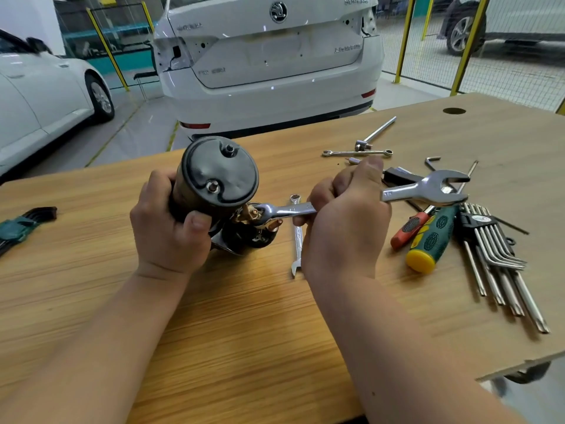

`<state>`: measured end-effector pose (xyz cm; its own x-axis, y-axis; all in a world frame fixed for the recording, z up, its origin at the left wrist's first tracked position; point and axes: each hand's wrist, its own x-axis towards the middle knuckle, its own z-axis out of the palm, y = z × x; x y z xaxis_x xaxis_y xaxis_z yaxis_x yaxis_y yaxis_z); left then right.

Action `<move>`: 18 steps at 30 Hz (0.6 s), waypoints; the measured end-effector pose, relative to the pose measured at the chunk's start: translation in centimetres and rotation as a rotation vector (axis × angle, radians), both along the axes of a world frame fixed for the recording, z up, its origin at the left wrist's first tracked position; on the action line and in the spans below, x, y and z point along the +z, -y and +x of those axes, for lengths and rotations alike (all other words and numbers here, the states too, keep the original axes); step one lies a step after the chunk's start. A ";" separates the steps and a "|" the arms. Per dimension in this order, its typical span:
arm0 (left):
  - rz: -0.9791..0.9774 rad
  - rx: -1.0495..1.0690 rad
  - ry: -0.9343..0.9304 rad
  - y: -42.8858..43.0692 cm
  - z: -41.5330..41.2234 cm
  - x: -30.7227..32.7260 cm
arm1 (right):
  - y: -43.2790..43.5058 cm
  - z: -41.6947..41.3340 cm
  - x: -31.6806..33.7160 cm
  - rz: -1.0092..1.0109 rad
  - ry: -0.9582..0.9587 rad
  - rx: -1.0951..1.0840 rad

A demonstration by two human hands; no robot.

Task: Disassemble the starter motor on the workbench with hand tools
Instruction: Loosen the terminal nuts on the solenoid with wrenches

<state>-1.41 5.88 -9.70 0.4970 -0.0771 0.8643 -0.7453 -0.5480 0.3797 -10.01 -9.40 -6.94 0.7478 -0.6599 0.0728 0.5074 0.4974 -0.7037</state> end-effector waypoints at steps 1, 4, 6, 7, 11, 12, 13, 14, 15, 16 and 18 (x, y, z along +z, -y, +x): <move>0.004 0.000 -0.001 0.0 0.0 0.0 | -0.1 0.1 0.0 -0.020 0.003 -0.006; -0.008 -0.003 -0.021 -0.1 0.0 0.0 | 0.3 0.5 0.1 -0.042 0.018 0.024; -0.012 -0.005 -0.031 0.0 0.0 0.1 | 1.0 0.9 0.2 -0.079 0.049 0.080; -0.006 -0.004 -0.030 0.0 0.0 0.1 | 1.4 1.2 0.3 -0.101 0.071 0.114; 0.015 -0.017 -0.024 -0.1 0.2 0.3 | 2.5 2.8 0.8 -0.206 0.129 0.239; 0.015 -0.021 -0.027 -0.1 0.2 0.4 | 2.6 3.2 0.9 -0.224 0.139 0.262; 0.019 -0.026 -0.031 -0.1 0.3 0.4 | 2.7 3.5 0.9 -0.235 0.149 0.286; 0.020 -0.031 -0.036 -0.1 0.4 0.4 | 2.8 3.8 1.0 -0.245 0.157 0.307; 0.016 -0.038 -0.042 -0.2 0.5 0.4 | 2.8 4.1 1.1 -0.258 0.161 0.326; 0.013 -0.045 -0.050 -0.2 0.5 0.4 | 2.8 4.4 1.3 -0.276 0.163 0.346; 0.010 -0.054 -0.048 -0.2 0.6 0.4 | 2.9 4.9 1.8 -0.305 0.175 0.393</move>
